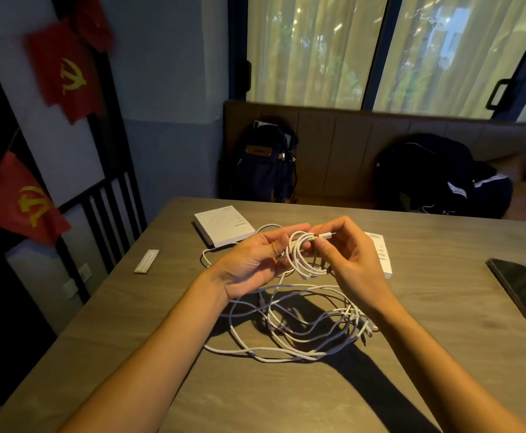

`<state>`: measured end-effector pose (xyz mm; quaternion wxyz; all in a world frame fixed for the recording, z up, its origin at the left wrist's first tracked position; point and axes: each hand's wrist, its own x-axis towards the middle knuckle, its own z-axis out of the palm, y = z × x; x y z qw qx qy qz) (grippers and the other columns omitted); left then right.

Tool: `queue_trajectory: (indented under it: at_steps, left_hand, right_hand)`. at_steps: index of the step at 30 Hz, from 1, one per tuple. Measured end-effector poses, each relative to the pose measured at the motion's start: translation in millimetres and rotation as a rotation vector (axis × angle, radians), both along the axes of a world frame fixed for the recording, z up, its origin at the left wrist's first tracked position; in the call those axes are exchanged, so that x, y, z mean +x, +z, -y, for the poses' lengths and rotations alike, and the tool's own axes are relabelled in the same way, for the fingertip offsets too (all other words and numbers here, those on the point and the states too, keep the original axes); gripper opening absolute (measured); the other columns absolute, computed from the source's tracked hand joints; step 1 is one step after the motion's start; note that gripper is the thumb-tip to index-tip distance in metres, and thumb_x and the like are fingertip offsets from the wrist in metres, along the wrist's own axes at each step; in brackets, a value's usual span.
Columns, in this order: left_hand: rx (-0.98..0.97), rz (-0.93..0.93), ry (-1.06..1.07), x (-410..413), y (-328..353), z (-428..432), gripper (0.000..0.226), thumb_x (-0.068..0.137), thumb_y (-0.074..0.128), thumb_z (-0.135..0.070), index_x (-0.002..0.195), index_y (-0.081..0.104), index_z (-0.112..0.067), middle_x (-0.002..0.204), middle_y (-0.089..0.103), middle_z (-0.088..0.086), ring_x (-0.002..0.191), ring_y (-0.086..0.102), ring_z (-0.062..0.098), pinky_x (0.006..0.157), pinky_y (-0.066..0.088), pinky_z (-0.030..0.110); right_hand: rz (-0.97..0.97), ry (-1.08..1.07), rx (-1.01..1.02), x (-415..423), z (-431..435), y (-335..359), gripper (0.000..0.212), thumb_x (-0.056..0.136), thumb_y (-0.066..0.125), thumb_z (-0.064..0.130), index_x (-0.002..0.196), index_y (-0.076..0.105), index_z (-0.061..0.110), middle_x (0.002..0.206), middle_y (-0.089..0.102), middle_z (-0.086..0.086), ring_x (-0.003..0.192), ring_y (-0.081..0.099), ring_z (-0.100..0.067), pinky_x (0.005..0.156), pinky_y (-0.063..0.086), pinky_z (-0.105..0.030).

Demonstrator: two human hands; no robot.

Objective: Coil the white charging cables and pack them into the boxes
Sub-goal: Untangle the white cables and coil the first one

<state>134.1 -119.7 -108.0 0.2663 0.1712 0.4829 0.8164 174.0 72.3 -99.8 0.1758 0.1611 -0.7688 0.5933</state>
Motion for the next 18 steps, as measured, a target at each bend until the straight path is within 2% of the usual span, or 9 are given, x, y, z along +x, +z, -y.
queue_trajectory:
  at_steps: [5, 9, 12, 14, 16, 18]
  left_hand:
    - [-0.080, -0.029, -0.072, -5, 3, 12, 0.035, 0.097, 0.055, -0.007, 0.130, 0.068, -0.005, 0.122, 0.068, 0.017, 0.121, 0.053, 0.033, 0.112, 0.040, 0.042]
    - [-0.187, -0.099, 0.022, -6, 9, 12, 0.031, 0.101, 0.051, -0.003, 0.124, 0.071, -0.007, 0.114, 0.074, 0.013, 0.106, 0.066, 0.024, 0.099, 0.053, 0.036]
    - [-0.360, -0.280, 0.197, -3, 19, 4, 0.028, 0.103, 0.052, -0.003, 0.117, 0.074, -0.012, 0.108, 0.077, 0.007, 0.097, 0.072, 0.016, 0.084, 0.060, 0.027]
    - [-0.494, -0.436, 0.342, -1, 27, -1, 0.028, 0.103, 0.052, -0.003, 0.113, 0.077, -0.014, 0.106, 0.077, 0.002, 0.094, 0.072, 0.010, 0.074, 0.057, 0.020]
    - [-0.587, -0.562, 0.446, -2, 32, -3, 0.028, 0.101, 0.055, -0.004, 0.108, 0.078, -0.018, 0.105, 0.071, -0.006, 0.095, 0.069, 0.007, 0.072, 0.055, 0.018]
    - [-0.644, -0.650, 0.492, -5, 31, -3, 0.028, 0.099, 0.059, -0.004, 0.104, 0.078, -0.025, 0.104, 0.063, -0.008, 0.099, 0.063, 0.006, 0.078, 0.054, 0.019]
  right_hand:
    - [0.022, 0.055, 0.044, 11, 2, -2, 0.004, 0.098, 0.058, 0.008, 0.102, 0.057, 0.010, 0.097, 0.074, -0.002, 0.091, 0.074, -0.018, 0.076, 0.061, -0.032]
    - [0.010, 0.052, 0.100, 14, 3, -3, 0.004, 0.101, 0.054, 0.010, 0.102, 0.054, 0.014, 0.097, 0.074, 0.000, 0.090, 0.074, -0.015, 0.078, 0.062, -0.034]
    - [0.029, 0.045, 0.075, 13, 2, -1, 0.003, 0.101, 0.052, 0.010, 0.101, 0.053, 0.014, 0.099, 0.076, -0.002, 0.092, 0.074, -0.015, 0.082, 0.062, -0.036]
    - [0.060, 0.038, 0.037, 11, 3, -2, 0.003, 0.102, 0.052, 0.010, 0.101, 0.053, 0.013, 0.099, 0.076, -0.003, 0.094, 0.074, -0.015, 0.084, 0.061, -0.038]
    - [0.078, 0.024, 0.000, 9, 4, -3, 0.003, 0.102, 0.051, 0.011, 0.102, 0.053, 0.013, 0.100, 0.076, -0.003, 0.096, 0.074, -0.015, 0.086, 0.061, -0.040]
    - [0.084, 0.021, -0.035, 7, 6, -4, 0.003, 0.103, 0.051, 0.013, 0.104, 0.054, 0.013, 0.100, 0.077, -0.005, 0.096, 0.074, -0.016, 0.087, 0.061, -0.040]
